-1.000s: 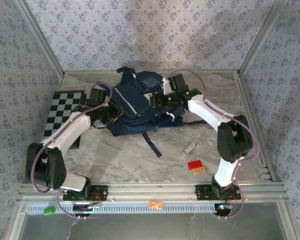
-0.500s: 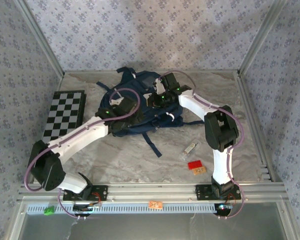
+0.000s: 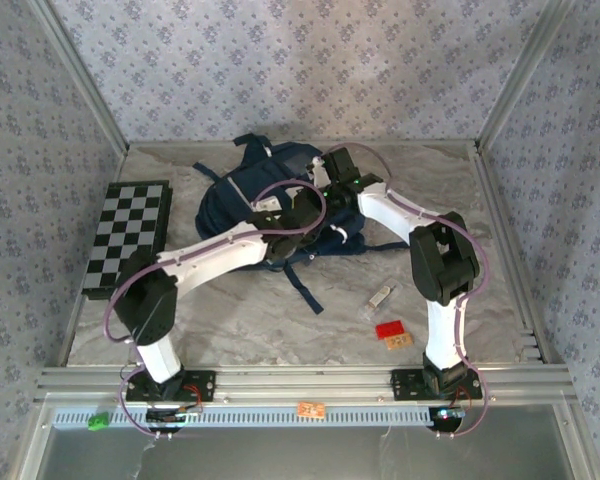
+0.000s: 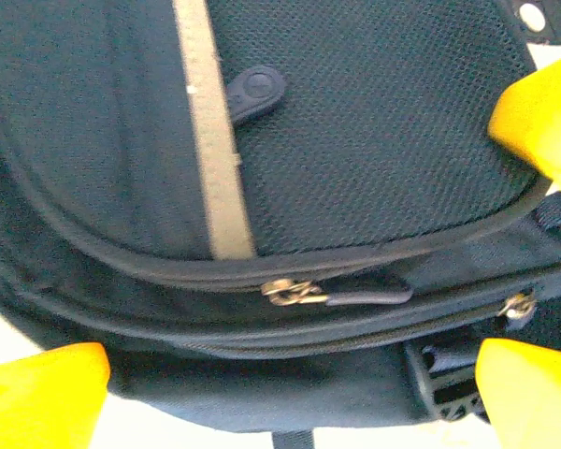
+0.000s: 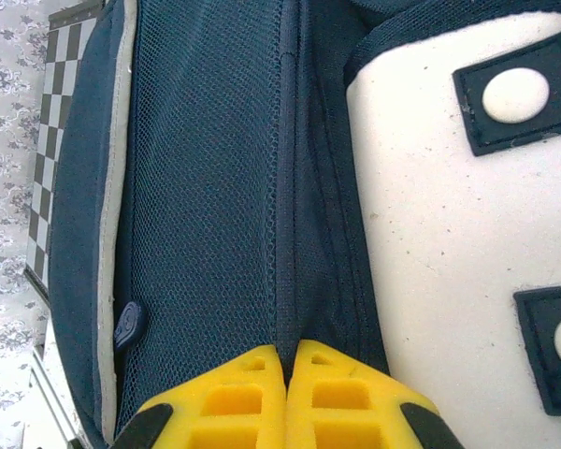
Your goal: Pack books, pencil case, and school supplies into a backpack
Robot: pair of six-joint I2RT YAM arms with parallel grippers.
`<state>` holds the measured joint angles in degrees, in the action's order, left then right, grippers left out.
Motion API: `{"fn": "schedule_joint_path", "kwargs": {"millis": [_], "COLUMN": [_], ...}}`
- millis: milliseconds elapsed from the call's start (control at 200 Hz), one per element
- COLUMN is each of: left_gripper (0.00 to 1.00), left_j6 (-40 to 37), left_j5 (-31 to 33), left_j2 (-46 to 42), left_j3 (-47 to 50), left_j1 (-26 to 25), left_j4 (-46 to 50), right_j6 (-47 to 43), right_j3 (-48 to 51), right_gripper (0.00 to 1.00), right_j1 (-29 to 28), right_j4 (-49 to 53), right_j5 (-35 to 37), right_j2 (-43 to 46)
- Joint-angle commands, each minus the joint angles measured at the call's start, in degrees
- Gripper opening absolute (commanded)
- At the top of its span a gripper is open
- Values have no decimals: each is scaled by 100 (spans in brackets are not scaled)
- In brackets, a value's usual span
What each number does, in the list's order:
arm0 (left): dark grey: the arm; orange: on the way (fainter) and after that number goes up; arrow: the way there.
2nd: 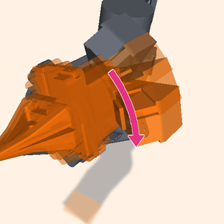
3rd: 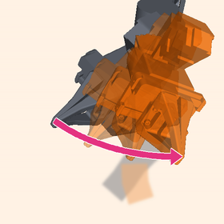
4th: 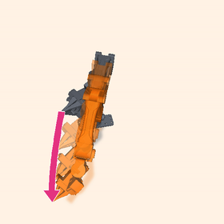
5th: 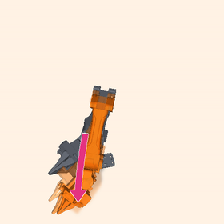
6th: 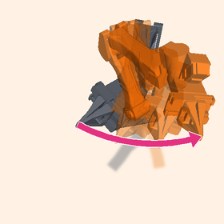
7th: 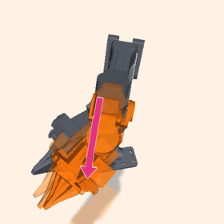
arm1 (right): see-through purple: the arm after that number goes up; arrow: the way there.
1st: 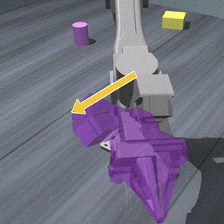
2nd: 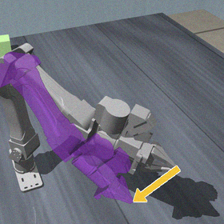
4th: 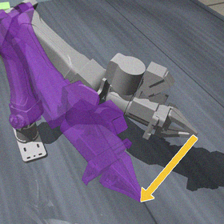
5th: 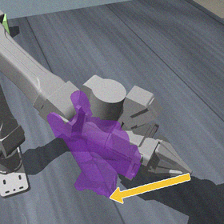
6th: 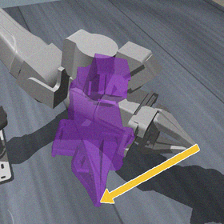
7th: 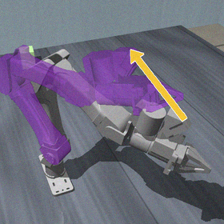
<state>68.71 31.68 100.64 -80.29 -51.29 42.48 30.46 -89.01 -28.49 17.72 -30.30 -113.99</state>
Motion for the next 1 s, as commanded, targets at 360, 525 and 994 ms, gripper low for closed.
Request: {"fn": "schedule_joint_path", "kwargs": {"millis": [360,525,994], "left_gripper": [100,84,49], "left_j6": [1119,1195,1234], "left_j5": [954,870,963], "left_j2": [272,208,-226], "left_j3": [9,316,753], "left_j1": [252,371,457], "left_j4": [250,191,272], "right_j6": [354,347,325], "right_j3": [80,34,-11], "right_gripper": [0,0,0], "right_j1": [-42,-43,-33], "right_j4": [-529,-525,-519], "right_j5": [-306,-271,-258], "right_j2": [262,286,347]}}
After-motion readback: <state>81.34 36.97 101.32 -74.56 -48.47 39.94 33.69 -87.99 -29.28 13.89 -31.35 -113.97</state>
